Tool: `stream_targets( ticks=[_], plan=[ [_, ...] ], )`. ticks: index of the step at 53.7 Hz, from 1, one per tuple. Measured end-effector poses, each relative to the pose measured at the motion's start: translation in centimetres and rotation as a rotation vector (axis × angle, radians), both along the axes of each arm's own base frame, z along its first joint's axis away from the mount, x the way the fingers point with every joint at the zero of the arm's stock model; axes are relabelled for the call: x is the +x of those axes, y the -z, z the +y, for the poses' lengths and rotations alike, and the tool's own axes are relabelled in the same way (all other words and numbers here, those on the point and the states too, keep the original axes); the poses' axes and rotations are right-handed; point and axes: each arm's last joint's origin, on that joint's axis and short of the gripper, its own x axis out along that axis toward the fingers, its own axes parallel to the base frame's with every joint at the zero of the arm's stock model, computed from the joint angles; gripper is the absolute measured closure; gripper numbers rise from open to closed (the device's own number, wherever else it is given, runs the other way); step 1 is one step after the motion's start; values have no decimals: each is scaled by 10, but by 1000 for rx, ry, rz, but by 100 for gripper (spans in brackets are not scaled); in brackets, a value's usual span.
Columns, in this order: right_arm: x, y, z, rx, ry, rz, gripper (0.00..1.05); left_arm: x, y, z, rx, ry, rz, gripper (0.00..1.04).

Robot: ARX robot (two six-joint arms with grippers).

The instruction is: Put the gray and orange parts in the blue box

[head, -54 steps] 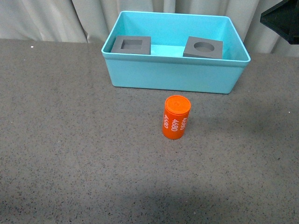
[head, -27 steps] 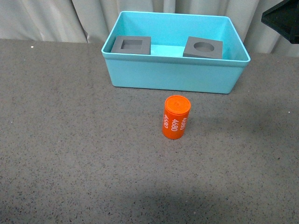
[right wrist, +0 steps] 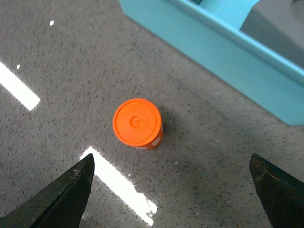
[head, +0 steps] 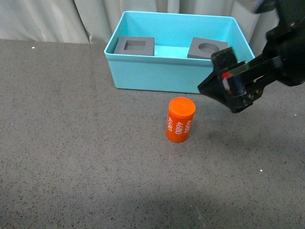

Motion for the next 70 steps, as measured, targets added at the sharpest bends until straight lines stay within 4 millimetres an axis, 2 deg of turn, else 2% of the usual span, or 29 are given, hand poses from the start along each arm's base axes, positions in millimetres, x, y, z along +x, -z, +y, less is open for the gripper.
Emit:
stream_targets(
  ticks=[7,24,27,31,41,51,54,59,65,68,70],
  plan=[
    [7,8,13,-52,-49,51,10,0,0,0,0,0,0,7],
    [40,37,56,-130,-124,147,10,0,0,0,1,0,0,7],
    [44,41,60,-173,-120,163,16,0,0,0,1,0,0,7],
    [47,48,65,-223,-118,198,31,0,0,0,1,0,0,7],
    [52,53,68,-254,-129,214,58,0,0,0,1,0,0,7],
    [55,50,68,-239,-129,197,61,0,0,0,1,0,0,7],
    [56,41,67,-206,-132,183,61,0,0,0,1,0,0,7],
    [57,13,63,-159,-118,122,61,0,0,0,1,0,0,7],
    [69,-42,55,-95,-72,-4,61,0,0,0,1,0,0,7],
    [75,-64,52,-67,-52,-53,61,0,0,0,1,0,0,7],
    [84,-87,48,-37,-28,-108,61,0,0,0,1,0,0,7]
  ],
)
